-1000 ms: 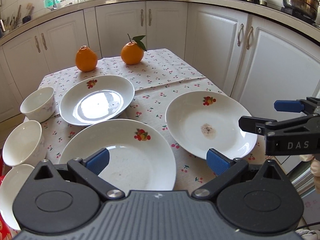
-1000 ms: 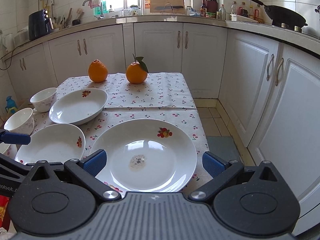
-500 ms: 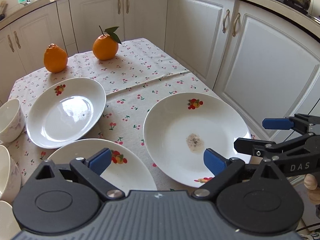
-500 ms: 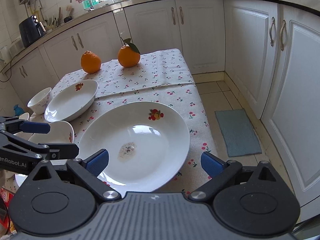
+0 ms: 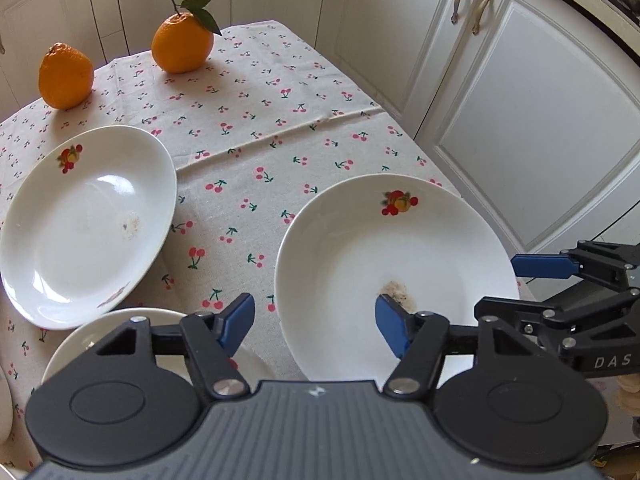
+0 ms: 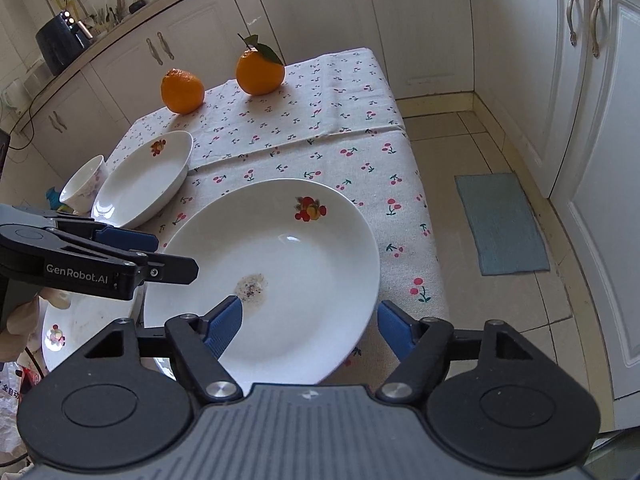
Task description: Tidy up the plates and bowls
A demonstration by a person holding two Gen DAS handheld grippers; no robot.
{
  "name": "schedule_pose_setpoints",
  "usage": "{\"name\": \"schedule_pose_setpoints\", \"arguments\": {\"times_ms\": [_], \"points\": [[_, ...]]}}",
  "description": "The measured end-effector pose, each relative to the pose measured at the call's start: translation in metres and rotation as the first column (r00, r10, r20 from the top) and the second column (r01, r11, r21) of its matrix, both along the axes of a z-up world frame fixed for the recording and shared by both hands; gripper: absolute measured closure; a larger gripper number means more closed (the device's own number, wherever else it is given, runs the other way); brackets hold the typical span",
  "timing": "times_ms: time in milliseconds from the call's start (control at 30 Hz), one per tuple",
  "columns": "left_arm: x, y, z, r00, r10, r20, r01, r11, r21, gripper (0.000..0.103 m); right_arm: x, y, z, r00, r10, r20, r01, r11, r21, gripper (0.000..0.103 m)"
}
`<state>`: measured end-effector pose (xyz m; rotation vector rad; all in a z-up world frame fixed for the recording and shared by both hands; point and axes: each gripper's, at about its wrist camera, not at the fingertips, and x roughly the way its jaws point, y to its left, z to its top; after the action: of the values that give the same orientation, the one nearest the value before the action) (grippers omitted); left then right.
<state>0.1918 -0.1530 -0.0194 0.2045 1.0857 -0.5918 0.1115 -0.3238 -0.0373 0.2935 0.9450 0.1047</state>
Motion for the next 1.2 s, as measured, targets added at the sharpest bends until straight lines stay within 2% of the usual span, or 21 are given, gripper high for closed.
{"name": "schedule_pose_setpoints", "arguments": {"times_ms": [67,333,600,800,1200], "points": [[0.006,-0.002,-0.004,1.0,-0.005,-0.028,0.005,1.0,-0.004,0.048,0.004,-0.003,-0.003,1.0,0.002,-0.022,-0.002,1.0,0.004,0.032],[0.019,-0.005,-0.016,0.997,-0.016,-0.081,0.016,1.0,-0.005,0.059,0.013,-0.016,-0.011,0.998,-0.012,-0.061,0.015,0.998,0.059,0.049],[0.03,-0.003,-0.022,0.993,-0.012,-0.115,0.01,1.0,-0.011,0.071,0.018,-0.033,-0.019,0.997,-0.03,-0.077,0.042,0.987,0.158,0.056],[0.034,-0.003,-0.025,0.993,-0.007,-0.121,0.007,1.0,-0.002,0.079,0.022,-0.041,-0.025,0.994,-0.05,-0.095,0.066,0.983,0.173,0.077],[0.034,0.0,-0.025,0.992,-0.002,-0.123,0.002,1.0,0.0,0.081,0.023,-0.041,-0.025,0.994,-0.054,-0.093,0.069,0.983,0.17,0.077]]}}
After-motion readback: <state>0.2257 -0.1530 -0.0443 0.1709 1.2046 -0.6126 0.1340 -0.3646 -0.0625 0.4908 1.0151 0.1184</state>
